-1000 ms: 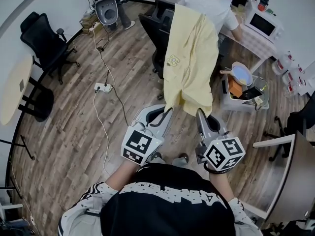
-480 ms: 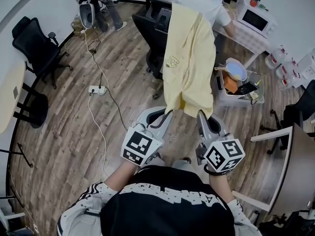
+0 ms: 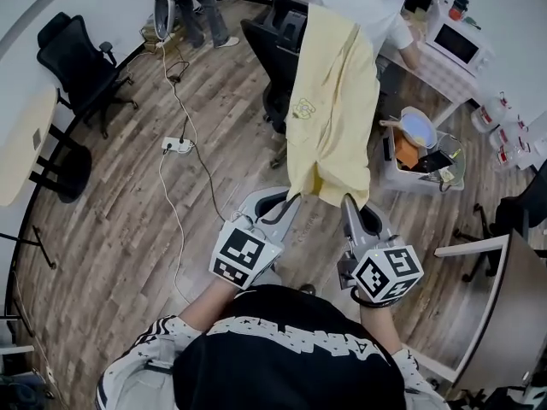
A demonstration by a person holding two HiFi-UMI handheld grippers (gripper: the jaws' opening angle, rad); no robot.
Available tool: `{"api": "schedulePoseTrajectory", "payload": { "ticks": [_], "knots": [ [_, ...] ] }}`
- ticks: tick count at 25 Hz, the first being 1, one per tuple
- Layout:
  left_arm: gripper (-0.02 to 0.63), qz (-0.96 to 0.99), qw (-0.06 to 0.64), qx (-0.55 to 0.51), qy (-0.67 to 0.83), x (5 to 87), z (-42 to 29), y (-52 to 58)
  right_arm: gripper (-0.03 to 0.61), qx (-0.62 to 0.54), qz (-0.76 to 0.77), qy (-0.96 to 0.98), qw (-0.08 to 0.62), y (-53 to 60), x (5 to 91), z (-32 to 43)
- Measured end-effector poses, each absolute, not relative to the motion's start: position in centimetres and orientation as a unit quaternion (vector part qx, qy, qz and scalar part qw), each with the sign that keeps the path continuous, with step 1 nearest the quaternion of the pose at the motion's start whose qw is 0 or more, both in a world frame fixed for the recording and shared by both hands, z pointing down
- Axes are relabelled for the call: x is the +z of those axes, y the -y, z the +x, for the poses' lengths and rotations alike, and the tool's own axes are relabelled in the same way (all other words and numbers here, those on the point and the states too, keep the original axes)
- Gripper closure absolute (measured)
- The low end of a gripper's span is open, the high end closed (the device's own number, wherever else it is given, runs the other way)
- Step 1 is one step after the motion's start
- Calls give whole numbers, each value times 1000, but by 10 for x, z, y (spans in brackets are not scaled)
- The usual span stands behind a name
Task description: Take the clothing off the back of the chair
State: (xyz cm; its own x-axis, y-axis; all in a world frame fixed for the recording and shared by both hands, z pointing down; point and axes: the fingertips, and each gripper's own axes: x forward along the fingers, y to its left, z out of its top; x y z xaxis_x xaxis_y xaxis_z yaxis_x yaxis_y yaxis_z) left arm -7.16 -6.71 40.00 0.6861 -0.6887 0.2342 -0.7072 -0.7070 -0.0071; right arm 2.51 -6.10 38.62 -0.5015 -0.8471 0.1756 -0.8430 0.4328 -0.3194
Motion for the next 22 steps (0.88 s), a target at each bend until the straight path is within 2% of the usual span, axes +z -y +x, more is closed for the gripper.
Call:
{"api": "schedulePoseTrajectory", "payload": {
  "ticks": [22],
  "knots": [
    [589,919,45,129,370,410,-45,41,560,-200,-490,-848,14,39,397,41]
  ]
}}
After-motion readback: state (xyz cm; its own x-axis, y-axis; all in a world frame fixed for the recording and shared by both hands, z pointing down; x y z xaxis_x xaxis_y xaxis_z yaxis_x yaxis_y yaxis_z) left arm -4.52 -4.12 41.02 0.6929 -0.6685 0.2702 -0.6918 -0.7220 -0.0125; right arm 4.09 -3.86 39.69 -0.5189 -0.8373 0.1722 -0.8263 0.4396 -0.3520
